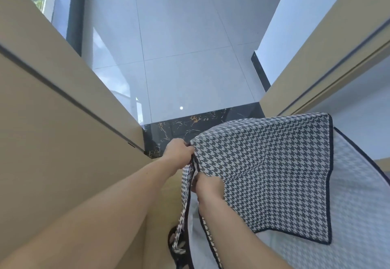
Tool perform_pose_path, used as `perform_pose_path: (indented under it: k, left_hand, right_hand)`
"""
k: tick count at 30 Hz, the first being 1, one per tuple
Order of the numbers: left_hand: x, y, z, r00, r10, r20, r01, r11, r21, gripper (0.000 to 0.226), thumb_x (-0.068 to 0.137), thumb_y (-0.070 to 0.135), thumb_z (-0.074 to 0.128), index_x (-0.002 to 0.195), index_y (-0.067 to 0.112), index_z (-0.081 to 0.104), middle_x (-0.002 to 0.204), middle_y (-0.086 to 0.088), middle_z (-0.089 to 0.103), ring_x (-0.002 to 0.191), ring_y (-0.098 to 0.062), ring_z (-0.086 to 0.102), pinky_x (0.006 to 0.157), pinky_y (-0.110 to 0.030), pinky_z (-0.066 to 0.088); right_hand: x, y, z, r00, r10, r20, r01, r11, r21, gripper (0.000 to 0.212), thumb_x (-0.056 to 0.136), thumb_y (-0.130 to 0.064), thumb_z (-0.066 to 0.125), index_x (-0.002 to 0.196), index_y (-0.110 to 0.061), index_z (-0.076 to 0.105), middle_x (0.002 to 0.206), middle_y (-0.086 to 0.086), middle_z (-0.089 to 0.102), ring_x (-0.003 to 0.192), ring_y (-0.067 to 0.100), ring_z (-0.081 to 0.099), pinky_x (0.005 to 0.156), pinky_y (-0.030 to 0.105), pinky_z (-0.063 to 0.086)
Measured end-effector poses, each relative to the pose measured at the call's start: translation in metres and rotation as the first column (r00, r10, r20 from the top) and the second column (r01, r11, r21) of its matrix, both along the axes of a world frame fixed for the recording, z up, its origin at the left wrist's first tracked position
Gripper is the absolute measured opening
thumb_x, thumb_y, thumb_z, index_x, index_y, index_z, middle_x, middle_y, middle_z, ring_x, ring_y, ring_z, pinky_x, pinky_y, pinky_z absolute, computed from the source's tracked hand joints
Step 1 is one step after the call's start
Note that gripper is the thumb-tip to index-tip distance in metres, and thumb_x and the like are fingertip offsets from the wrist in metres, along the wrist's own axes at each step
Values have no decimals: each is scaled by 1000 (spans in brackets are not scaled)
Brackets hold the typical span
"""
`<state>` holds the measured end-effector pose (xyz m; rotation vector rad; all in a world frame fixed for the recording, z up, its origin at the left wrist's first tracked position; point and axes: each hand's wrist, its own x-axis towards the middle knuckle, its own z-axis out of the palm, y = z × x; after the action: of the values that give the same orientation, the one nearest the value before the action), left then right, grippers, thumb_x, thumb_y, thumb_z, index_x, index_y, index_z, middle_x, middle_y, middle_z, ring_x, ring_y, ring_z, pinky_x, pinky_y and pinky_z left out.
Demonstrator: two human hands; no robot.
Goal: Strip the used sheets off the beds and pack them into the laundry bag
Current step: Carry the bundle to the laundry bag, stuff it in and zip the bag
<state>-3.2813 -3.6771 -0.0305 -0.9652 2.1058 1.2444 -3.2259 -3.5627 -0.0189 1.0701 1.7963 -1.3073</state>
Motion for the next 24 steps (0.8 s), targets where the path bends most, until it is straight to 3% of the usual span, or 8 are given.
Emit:
perform_pose_path:
  k: [4, 8, 12, 15, 17, 21, 24]
  left_hand:
    - [-6, -15, 1, 990, 133, -40, -133, 991, -12, 22, 99, 18, 56, 82, 6, 60, 95, -21, 72, 72, -29, 65, 53, -31, 43]
    - [9, -7, 13, 984, 164, -66, -164, 986, -7, 22, 96, 27, 63, 80, 12, 59, 99, -17, 72, 76, -25, 67, 59, -33, 49]
    - [45, 24, 23, 993, 36, 116, -43, 997, 59, 42, 84, 49, 74, 98, 10, 63, 95, -9, 71, 76, -22, 66, 60, -32, 53]
    - [65, 47, 21, 978, -69, 197, 43, 990, 132, 30, 88, 39, 73, 94, 11, 66, 89, -7, 72, 68, -18, 64, 54, -26, 48]
    - [71, 52, 20, 983, -62, 173, 41, 992, 123, 24, 91, 30, 71, 96, 7, 69, 82, -6, 71, 63, -15, 61, 44, -19, 42]
    - [65, 50, 22, 995, 32, 97, -41, 995, 90, 21, 96, 26, 65, 99, 6, 66, 81, -3, 69, 62, -11, 61, 35, -13, 36]
    - [62, 30, 20, 988, 137, 65, -139, 990, 25, 21, 98, 27, 62, 88, 8, 61, 89, -9, 71, 66, -15, 63, 41, -18, 40]
  right_hand:
    - [35, 24, -4, 996, 85, -10, -84, 996, 41, 44, 95, -13, 54, 53, -13, 40, 51, 0, 40, 49, 18, 33, 56, 31, 26]
    - [53, 42, -6, 999, -48, -23, 49, 998, 47, 44, 95, -12, 57, 55, -15, 39, 49, 0, 38, 52, 17, 33, 55, 29, 26]
    - [54, 40, 2, 992, -97, -83, 97, 995, -2, 42, 96, -17, 61, 56, -14, 49, 43, -7, 42, 38, 11, 33, 41, 20, 29]
    - [55, 39, 5, 989, -132, -71, 128, 990, -62, 37, 92, -19, 64, 55, -14, 61, 54, 2, 57, 50, 18, 48, 51, 27, 38]
    - [59, 47, 2, 987, -149, -57, 145, 988, -56, 42, 89, -15, 65, 48, -16, 55, 51, 2, 54, 53, 19, 46, 53, 30, 37]
    - [70, 68, 3, 990, -115, -76, 119, 992, 50, 38, 91, -8, 60, 55, -12, 48, 47, -2, 44, 47, 16, 35, 47, 25, 29]
    - [83, 88, -1, 994, -71, -88, 84, 984, 158, 30, 91, -8, 58, 62, -12, 52, 50, -3, 45, 47, 14, 36, 45, 25, 28]
